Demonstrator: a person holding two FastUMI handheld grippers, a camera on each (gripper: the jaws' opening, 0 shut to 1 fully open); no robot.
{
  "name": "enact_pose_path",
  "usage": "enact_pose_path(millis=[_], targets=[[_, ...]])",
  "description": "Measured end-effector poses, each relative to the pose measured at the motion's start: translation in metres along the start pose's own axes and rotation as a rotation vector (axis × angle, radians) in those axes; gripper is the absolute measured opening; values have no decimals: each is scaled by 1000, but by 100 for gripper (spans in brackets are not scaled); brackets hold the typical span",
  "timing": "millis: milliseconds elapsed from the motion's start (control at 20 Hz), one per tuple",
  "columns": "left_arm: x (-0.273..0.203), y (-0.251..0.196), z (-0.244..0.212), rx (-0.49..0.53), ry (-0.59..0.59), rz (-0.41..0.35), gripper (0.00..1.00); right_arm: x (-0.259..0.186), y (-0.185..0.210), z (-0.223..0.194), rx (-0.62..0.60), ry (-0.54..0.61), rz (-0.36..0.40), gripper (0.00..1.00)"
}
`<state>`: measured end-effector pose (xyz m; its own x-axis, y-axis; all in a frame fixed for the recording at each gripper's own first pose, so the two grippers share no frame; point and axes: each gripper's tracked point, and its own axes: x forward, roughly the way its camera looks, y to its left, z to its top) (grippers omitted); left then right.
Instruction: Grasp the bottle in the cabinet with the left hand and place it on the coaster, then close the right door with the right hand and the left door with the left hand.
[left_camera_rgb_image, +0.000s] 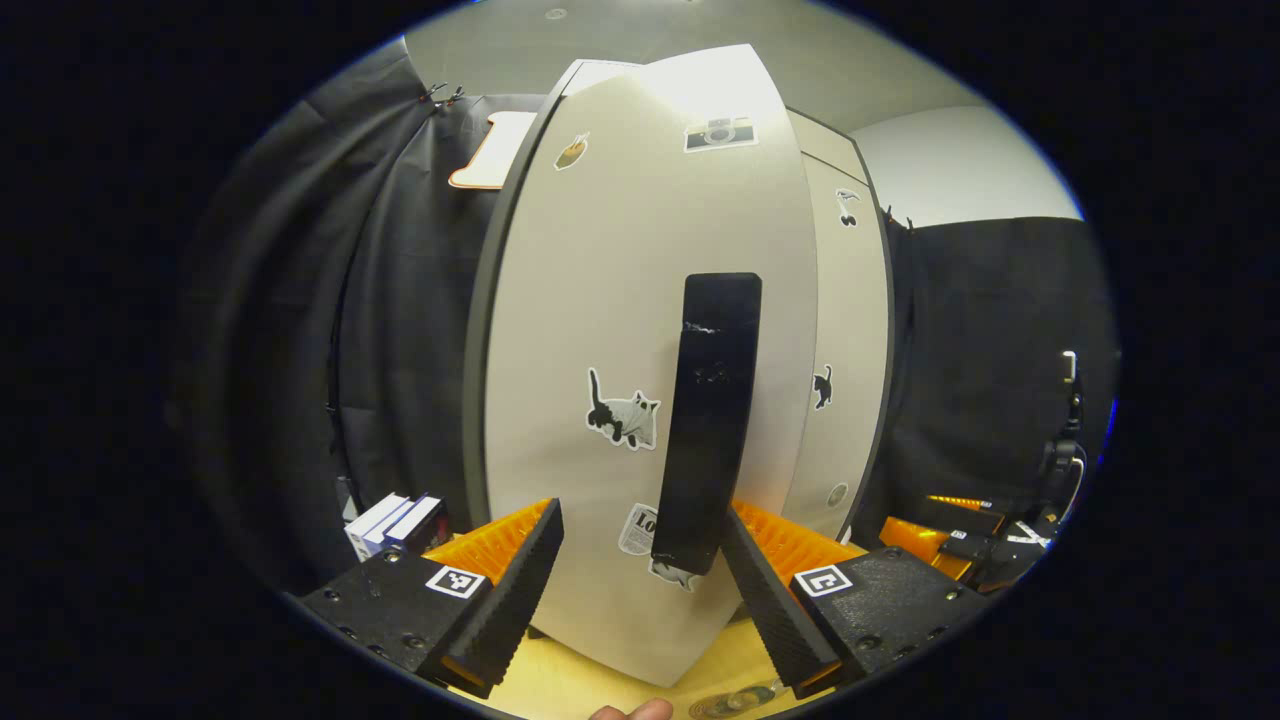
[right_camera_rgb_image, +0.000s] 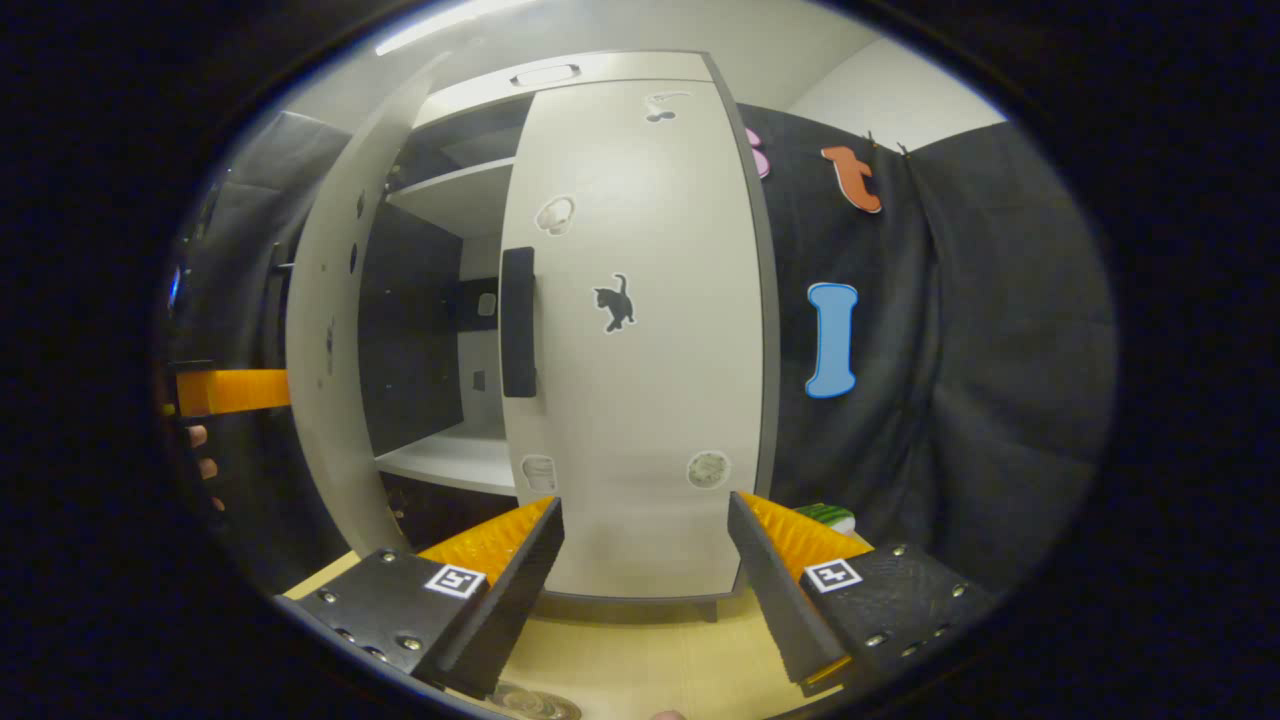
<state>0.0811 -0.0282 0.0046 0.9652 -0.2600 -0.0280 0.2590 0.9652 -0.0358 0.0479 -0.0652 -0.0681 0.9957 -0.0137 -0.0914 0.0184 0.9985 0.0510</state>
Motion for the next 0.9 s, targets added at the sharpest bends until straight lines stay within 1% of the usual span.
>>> enact_pose_path(millis=[250,450,500,550,600,650,700,800,900], targets=[[39,-19,-3,45,-4,-18,98,-6,-27,-24,9,49,-52,100],[62,-28,-5,39,2,-25,98,-9,-39,-41,30,85,-72,100],[68,-29,-4,37,-1,-23,98,-10,-42,-44,35,93,-76,98],[74,-30,-5,42,2,-21,98,-11,-45,-46,39,104,-82,100],[80,-32,-5,47,-2,-20,99,-13,-47,-48,46,109,-84,100],[87,-33,-4,50,-6,-18,99,-14,-49,-47,56,109,-86,98],[92,-34,-4,46,-10,-16,98,-16,-49,-47,68,105,-87,100],[99,-34,-4,44,-9,-3,99,-20,-49,-48,84,110,-84,100],[105,-32,-5,66,-11,35,99,-25,-53,-51,91,116,-87,100]])
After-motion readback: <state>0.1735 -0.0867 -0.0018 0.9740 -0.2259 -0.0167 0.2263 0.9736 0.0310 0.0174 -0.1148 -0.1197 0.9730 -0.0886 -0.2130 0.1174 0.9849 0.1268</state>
